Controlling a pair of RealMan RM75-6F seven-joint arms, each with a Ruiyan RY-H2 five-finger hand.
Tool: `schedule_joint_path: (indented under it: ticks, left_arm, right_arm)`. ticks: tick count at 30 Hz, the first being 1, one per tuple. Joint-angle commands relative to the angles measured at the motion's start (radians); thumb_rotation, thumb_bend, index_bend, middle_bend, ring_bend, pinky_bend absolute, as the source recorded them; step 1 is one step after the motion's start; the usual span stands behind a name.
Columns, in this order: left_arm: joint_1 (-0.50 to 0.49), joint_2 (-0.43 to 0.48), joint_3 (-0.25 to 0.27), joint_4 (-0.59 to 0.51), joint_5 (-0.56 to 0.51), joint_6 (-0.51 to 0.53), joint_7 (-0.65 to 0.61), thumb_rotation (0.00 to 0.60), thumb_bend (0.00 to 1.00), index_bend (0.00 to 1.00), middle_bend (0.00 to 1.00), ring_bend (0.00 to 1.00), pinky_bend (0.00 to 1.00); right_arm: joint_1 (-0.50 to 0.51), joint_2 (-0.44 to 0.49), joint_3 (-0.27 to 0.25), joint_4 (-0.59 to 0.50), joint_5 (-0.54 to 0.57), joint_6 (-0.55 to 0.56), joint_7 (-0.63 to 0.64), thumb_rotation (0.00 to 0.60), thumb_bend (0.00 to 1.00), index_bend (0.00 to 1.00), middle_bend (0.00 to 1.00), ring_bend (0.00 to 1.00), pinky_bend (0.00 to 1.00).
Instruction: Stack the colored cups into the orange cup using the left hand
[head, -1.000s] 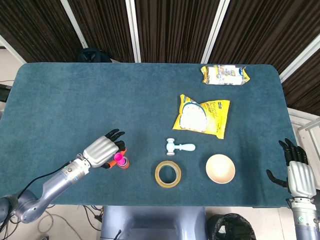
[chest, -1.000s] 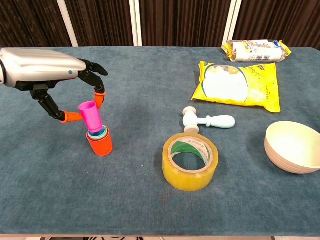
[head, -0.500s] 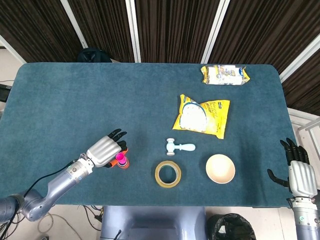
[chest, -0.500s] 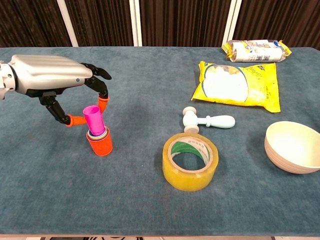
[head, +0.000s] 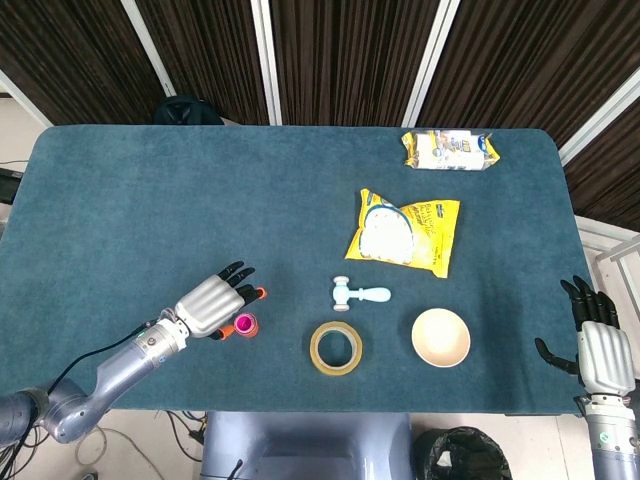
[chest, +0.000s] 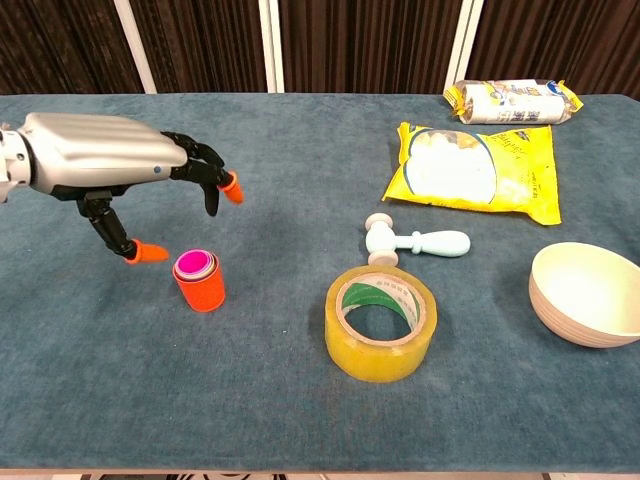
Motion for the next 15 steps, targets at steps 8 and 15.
schedule_joint_path:
  ticks: [8,15]
  left_arm:
    - [0.159,0.098,-0.003,-0.092,0.052,0.334,0.095,0.600,0.26,0.15,0.21,0.00,0.04]
    - [0.393,0.122,0.067,-0.129,0.086,0.685,0.197,0.600,0.26,0.06,0.10,0.00,0.06]
  right_arm:
    - [0.000,0.001,-0.001,-0.002,-0.005,0.002,0.001,0.600,0.32,0.11,0.05,0.10,0.00]
    - [0.003,0.002,-0.011,-0.001,-0.012,-0.009,-0.012,0.600,0.32,0.11,0.05,0.10,0.00]
